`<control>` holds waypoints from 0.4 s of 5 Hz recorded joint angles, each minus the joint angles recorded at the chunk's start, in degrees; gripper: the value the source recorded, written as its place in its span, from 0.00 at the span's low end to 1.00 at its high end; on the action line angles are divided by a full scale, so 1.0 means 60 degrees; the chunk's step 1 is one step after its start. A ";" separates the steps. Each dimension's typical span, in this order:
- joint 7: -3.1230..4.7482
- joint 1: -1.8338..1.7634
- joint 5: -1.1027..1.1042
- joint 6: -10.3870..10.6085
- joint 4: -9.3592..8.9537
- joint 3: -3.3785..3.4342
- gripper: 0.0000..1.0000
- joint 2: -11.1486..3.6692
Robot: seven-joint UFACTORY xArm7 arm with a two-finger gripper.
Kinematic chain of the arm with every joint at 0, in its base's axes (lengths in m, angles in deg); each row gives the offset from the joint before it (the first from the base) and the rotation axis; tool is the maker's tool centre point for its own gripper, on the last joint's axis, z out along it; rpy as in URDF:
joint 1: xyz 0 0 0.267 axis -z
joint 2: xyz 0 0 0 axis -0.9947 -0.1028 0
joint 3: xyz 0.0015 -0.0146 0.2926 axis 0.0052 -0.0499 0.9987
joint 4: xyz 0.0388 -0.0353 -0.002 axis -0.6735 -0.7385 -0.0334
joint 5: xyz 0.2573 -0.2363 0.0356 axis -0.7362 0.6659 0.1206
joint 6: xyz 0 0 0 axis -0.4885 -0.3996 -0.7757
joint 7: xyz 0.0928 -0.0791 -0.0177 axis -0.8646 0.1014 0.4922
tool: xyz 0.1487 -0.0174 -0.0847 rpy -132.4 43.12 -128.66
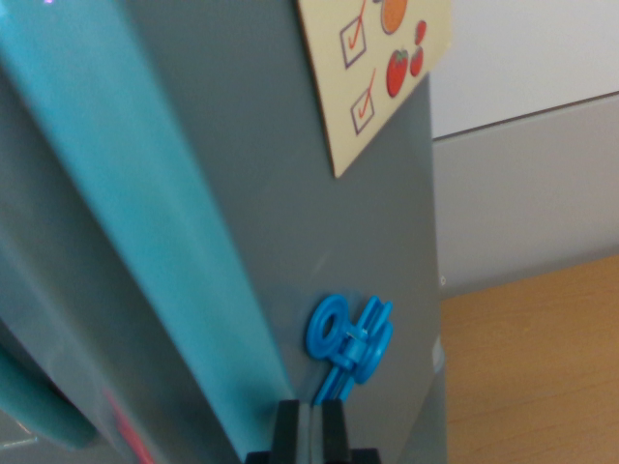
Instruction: Close fridge door
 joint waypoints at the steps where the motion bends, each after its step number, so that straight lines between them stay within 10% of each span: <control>1: 0.0000 0.0000 0.0000 0.0000 0.0238 0.0102 1.00 -0.0341; 2: 0.0000 0.0000 0.0000 0.0000 0.0238 0.0102 1.00 -0.0341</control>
